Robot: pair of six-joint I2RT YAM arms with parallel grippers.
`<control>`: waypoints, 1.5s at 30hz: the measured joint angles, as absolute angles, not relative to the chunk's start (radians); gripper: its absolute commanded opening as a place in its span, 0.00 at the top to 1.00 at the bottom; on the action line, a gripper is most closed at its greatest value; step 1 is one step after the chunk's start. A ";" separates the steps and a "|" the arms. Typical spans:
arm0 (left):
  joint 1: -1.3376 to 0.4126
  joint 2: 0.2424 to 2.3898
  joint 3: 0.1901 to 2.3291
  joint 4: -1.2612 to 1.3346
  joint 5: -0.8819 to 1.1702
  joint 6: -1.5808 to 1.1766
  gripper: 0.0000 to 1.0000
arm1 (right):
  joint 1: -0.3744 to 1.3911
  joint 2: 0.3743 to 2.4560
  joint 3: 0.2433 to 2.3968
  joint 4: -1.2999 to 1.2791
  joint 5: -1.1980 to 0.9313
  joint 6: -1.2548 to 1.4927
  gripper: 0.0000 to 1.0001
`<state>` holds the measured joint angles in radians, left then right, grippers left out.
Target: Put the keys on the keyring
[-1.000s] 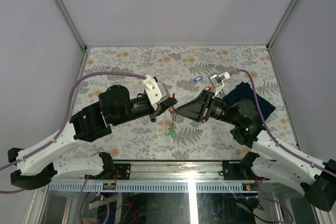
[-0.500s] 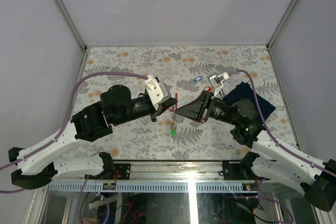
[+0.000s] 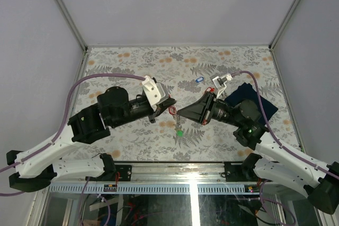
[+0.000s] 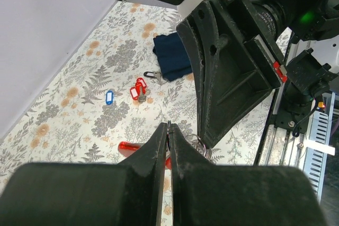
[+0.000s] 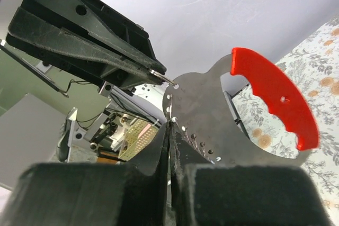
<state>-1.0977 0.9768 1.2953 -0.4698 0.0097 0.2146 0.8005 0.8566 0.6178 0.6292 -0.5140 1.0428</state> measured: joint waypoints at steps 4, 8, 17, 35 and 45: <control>-1.098 0.963 1.295 -0.474 0.002 0.215 1.00 | 0.801 0.834 0.619 0.601 -0.507 0.988 0.86; -1.098 0.958 1.295 -0.473 -0.001 0.214 1.00 | 0.801 0.785 0.620 0.533 -0.478 0.844 0.78; -1.098 0.958 1.295 -0.473 -0.001 0.207 1.00 | 0.801 0.667 0.672 0.385 -0.430 0.293 0.66; -1.053 1.040 1.325 -0.482 0.006 0.084 1.00 | 0.803 0.707 0.772 0.121 -0.571 -0.979 0.61; -1.001 1.050 1.347 -0.480 0.068 0.055 1.00 | 0.816 0.741 0.818 0.059 -0.578 -1.144 0.58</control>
